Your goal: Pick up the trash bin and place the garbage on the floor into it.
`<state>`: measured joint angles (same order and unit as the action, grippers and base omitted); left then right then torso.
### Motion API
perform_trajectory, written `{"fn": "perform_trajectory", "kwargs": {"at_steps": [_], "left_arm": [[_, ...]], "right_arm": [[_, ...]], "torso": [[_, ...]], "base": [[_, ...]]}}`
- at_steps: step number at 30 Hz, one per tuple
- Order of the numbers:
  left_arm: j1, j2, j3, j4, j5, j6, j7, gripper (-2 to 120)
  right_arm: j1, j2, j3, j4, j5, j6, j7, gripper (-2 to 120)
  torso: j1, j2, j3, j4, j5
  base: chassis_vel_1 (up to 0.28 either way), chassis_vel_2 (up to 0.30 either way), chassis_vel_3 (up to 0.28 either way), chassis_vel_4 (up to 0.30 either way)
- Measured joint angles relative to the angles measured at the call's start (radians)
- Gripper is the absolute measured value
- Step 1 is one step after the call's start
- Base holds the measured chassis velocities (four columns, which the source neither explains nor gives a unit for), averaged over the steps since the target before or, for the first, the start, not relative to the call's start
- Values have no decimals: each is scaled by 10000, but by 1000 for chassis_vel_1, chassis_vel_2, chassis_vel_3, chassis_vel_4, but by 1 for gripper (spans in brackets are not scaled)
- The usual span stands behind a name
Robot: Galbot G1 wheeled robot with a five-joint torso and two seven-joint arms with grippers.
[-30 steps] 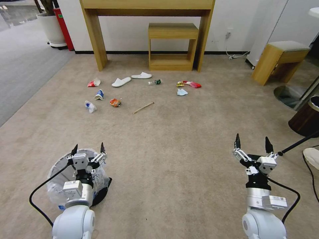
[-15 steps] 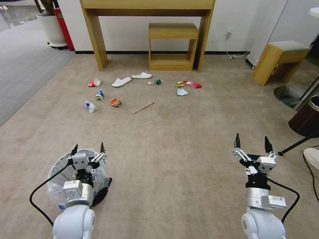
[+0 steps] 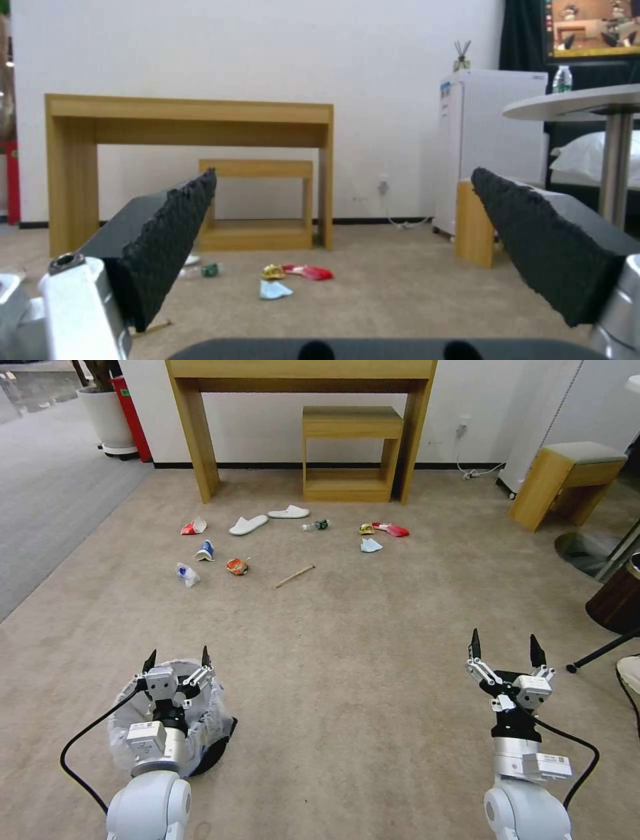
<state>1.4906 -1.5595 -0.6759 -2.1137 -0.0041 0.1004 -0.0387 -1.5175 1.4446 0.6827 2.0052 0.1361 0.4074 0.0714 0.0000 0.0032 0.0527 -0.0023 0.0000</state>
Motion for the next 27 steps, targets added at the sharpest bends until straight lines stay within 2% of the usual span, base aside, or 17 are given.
{"fn": "perform_trajectory", "kwargs": {"at_steps": [27], "left_arm": [[79,13,-10,-53,-2,-67,-19,100]], "right_arm": [[-130,66,56,20,-84,317,-79,98]], "torso": [[0,0,-1,0,0]], "base": [[96,95,-96,-98]]}}
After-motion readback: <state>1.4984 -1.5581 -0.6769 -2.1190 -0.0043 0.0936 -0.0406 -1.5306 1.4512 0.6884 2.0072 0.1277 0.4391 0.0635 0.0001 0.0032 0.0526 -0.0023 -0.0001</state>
